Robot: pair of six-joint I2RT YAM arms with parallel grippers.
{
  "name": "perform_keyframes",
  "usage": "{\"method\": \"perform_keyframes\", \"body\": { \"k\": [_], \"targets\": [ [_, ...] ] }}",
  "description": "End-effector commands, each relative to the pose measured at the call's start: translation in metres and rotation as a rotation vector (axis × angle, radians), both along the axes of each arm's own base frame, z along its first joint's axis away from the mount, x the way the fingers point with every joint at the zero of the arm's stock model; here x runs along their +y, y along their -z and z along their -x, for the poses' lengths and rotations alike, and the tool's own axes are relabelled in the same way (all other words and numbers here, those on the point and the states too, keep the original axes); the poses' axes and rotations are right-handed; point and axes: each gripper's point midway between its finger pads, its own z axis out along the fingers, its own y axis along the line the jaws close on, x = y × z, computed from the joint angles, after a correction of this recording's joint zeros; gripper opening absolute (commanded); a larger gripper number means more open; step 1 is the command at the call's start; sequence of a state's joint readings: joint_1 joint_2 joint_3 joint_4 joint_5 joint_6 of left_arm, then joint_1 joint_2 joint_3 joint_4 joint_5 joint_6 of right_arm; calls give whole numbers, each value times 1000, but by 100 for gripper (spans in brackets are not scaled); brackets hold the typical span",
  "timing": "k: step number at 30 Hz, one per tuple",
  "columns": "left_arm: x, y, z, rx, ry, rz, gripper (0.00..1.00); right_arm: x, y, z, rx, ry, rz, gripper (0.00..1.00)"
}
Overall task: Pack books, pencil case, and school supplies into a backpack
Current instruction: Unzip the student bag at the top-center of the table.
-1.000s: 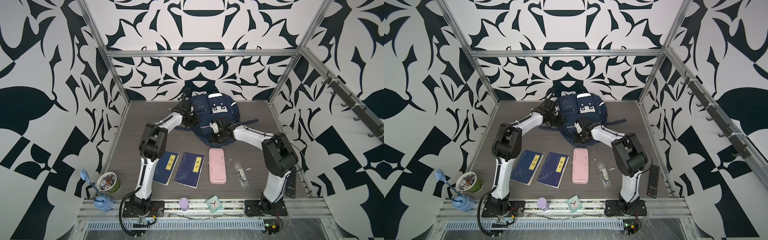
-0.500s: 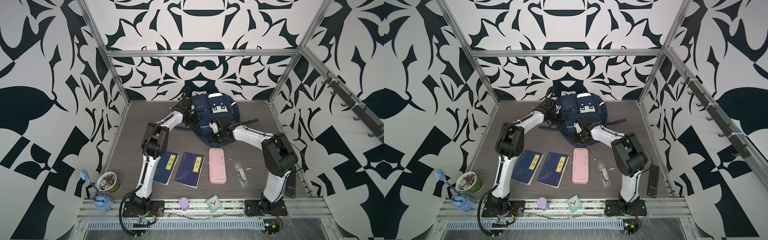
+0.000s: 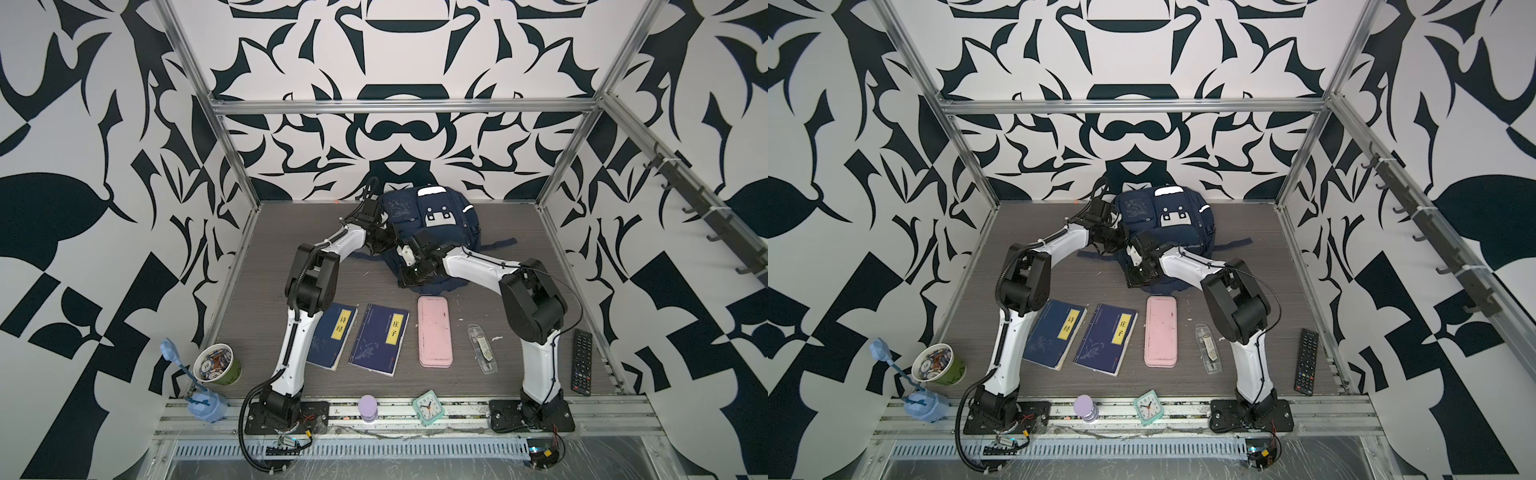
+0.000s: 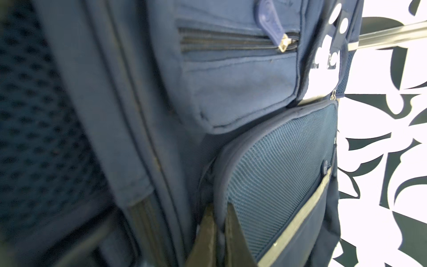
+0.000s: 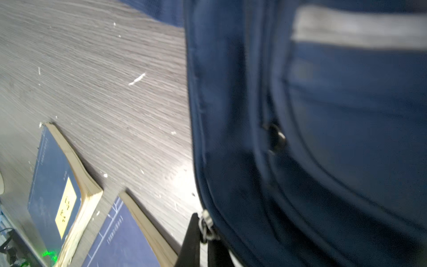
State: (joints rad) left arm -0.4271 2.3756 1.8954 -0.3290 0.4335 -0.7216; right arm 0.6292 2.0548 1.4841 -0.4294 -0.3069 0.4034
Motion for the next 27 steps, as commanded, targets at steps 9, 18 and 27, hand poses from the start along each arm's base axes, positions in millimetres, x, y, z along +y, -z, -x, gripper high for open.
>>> {"method": "perform_keyframes", "body": {
  "k": [9,18,27],
  "targets": [
    [13,-30,6,8,-62,92,0,26,-15,-35,-40,44,-92,0],
    [71,-21,44,-9,-308,125,0,-41,-13,-51,-52,147,-66,0],
    [24,-30,67,-3,-296,260,0,-63,-11,-42,-26,133,-36,0]
  ]
}}
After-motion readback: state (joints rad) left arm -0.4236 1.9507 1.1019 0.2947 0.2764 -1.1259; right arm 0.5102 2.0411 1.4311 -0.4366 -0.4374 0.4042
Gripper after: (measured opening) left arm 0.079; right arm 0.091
